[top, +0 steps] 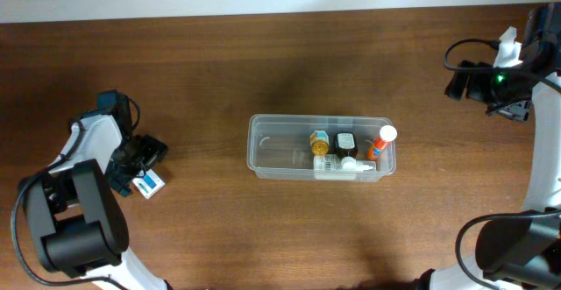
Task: Pack container
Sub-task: 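Grasp the Panadol box with the left gripper, then place the Panadol box into the container with the left gripper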
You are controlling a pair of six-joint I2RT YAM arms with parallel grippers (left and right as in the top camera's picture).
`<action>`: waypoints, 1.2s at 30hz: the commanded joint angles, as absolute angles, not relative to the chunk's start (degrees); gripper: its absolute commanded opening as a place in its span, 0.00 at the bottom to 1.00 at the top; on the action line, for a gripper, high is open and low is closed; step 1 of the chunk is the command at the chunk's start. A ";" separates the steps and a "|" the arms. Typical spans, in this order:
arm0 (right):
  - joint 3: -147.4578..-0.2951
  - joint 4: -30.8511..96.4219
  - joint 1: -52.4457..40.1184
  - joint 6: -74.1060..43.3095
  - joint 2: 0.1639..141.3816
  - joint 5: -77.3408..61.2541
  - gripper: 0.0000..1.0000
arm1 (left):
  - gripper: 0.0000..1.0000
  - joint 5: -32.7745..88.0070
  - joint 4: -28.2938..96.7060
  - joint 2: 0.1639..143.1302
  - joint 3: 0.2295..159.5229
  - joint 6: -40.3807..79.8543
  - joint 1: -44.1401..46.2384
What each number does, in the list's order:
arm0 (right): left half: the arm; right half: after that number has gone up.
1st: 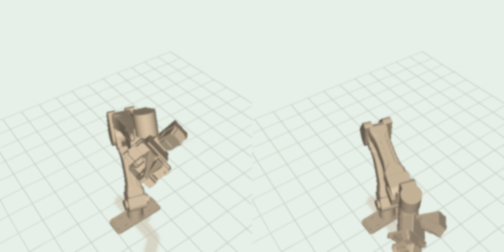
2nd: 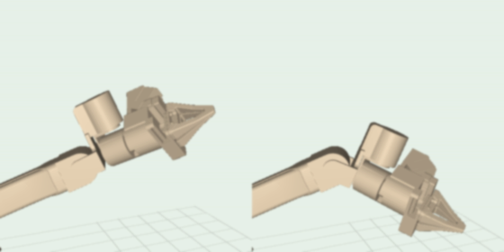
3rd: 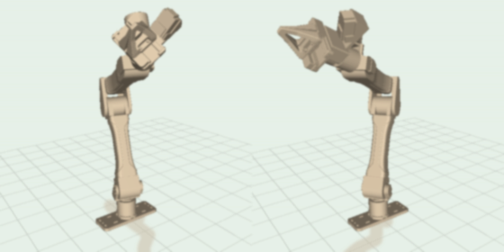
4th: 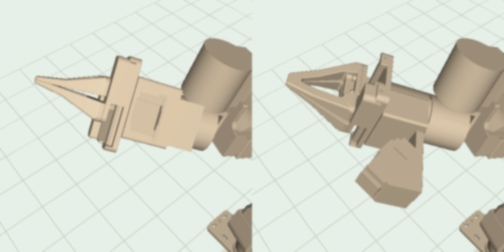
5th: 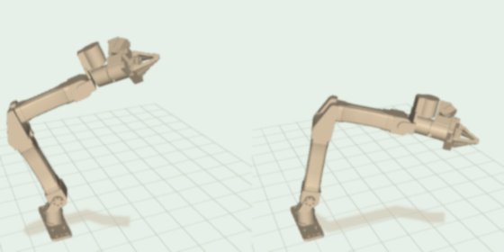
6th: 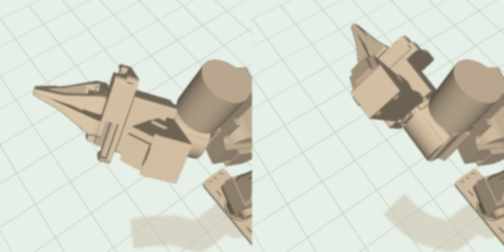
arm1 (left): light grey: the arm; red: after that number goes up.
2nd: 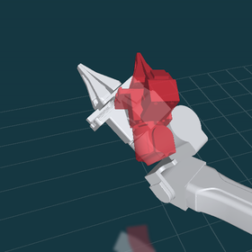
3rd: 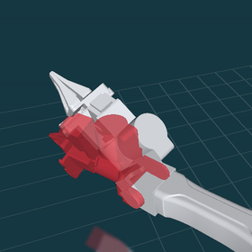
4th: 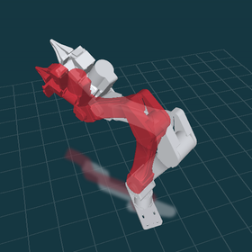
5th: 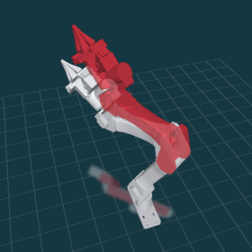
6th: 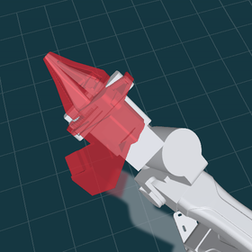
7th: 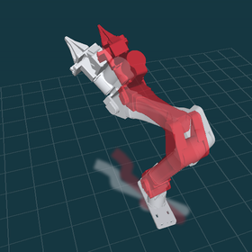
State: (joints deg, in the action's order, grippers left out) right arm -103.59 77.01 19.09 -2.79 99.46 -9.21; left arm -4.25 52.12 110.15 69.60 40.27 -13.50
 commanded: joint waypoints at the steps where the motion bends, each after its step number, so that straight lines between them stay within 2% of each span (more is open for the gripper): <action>1: -103.28 77.14 19.14 -2.66 99.77 -9.96 0.98 | 0.84 -3.99 51.37 111.04 69.36 40.27 -13.78; 3: -103.28 77.14 19.16 -2.63 99.77 -9.96 0.98 | 0.70 -4.05 51.13 111.04 69.36 40.27 -13.78; 5: -103.28 77.14 19.16 -2.63 99.77 -9.96 0.98 | 0.63 -4.05 51.11 111.04 69.36 40.27 -13.78; 12: -103.28 77.14 19.16 -2.63 99.77 -9.93 0.98 | 0.45 -4.03 52.23 110.98 69.54 40.25 -13.78; 19: -103.28 77.12 19.16 -2.63 99.77 -9.93 0.98 | 0.44 -3.84 55.27 108.64 73.52 34.52 -12.16; 25: -103.28 77.14 19.14 -2.63 99.77 -9.96 0.98 | 0.45 -3.79 55.48 101.43 79.83 26.02 -6.09; 36: -103.28 76.95 19.14 -2.63 99.77 -9.93 0.98 | 0.45 -3.79 52.10 92.42 87.13 -12.14 18.33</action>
State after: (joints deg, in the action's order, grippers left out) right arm -103.59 76.95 19.09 -2.76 99.46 -9.21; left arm -4.36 52.05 92.99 87.00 4.03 12.86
